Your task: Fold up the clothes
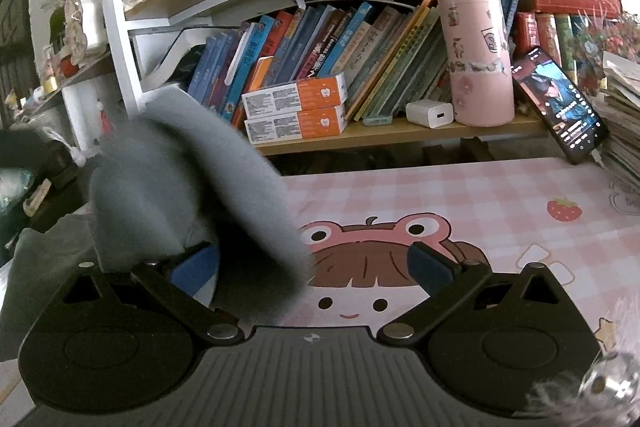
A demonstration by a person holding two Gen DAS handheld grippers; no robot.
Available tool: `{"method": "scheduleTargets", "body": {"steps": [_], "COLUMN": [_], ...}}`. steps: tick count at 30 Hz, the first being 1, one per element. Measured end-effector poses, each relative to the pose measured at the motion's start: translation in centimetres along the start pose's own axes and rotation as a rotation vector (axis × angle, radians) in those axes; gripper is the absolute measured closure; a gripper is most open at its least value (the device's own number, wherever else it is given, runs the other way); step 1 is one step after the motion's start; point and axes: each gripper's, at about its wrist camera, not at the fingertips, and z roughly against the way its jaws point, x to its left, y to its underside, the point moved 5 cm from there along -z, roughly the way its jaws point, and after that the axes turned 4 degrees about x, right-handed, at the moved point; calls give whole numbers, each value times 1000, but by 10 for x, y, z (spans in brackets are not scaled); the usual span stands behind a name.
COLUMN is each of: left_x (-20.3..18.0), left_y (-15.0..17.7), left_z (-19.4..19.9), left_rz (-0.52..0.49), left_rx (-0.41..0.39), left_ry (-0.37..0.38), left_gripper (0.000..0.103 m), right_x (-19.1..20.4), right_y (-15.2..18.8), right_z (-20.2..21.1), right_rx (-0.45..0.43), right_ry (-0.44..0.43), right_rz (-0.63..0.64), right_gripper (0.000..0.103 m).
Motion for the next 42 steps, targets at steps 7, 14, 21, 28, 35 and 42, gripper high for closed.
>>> {"method": "scheduleTargets", "body": {"steps": [7,14,21,28,35,42], "left_x": [40,80,88,91,90,88], "left_y": [52,89,104,111,110,110], "left_z": [23,43,46,40,39,40], "left_rz": [95,220,200,220,216,232], "left_rx": [69,95,120,135,120,107], "left_ry": [-158,-257,-352,-370,-374,-362], "left_gripper": [3,3,3,3,3,3], "right_x": [-9,-19,-3,18,35,42], "right_y": [-2,-18,-29,-31,-21,-10], "right_z": [9,47,81,92,61,48], "right_rx": [-66,-328,-512,-538,-324,-244], "right_ry": [17,103,76,14,-68,-80], "right_rz": [-53,-74,-17,90,164,207], "right_gripper": [0,0,0,0,3,4]}}
